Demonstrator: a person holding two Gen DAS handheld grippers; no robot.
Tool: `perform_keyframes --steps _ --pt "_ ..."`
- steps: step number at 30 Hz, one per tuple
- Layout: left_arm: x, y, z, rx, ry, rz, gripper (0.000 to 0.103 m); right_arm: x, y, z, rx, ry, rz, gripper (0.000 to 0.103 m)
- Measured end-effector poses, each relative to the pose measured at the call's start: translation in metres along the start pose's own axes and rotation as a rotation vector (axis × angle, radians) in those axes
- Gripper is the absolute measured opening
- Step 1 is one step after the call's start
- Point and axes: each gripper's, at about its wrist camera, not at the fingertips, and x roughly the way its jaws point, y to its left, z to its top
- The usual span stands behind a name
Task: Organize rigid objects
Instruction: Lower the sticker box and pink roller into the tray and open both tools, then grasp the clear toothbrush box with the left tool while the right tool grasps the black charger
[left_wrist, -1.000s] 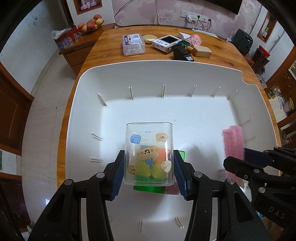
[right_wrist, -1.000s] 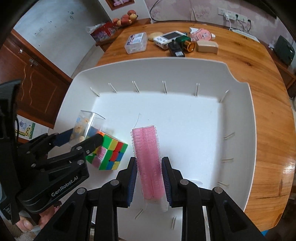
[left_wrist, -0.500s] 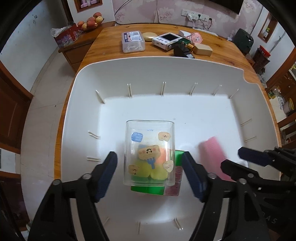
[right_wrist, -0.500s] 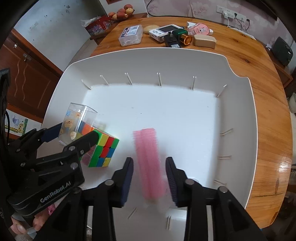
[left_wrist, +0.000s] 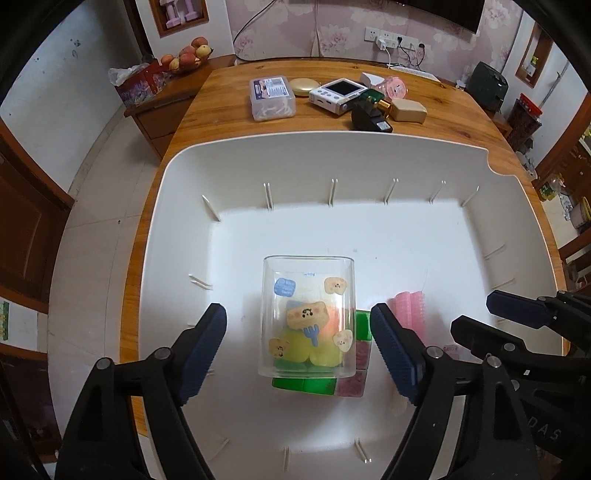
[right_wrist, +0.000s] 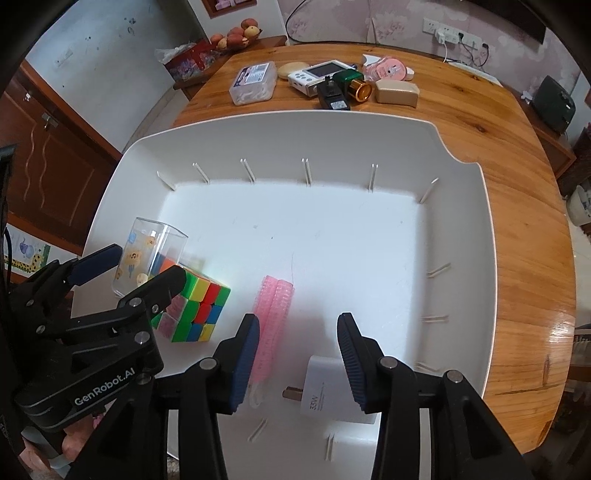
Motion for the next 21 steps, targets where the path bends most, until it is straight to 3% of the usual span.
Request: perform_keyframes --steps 12,16,18,21 --pt "-0.01 0.021 0.015 -0.043 -0.034 -0.043 0.085 -0.008 -0.001 0.006 0.0 -0.056 -0.02 0.045" --pt "-0.017 0.027 0.029 -0.039 -0.041 -0.084 0.088 -0.018 0.001 0.013 -0.017 -0.103 -0.053 0.045" --pt "-0.023 0.031 0.042 -0.035 -0.055 -0.088 0.095 -0.023 0.001 0.019 -0.027 -0.122 -0.066 0.045" --pt "-0.036 0.036 0.064 -0.018 -0.078 -0.083 0.095 -0.034 -0.001 0.036 -0.034 -0.136 -0.052 0.045"
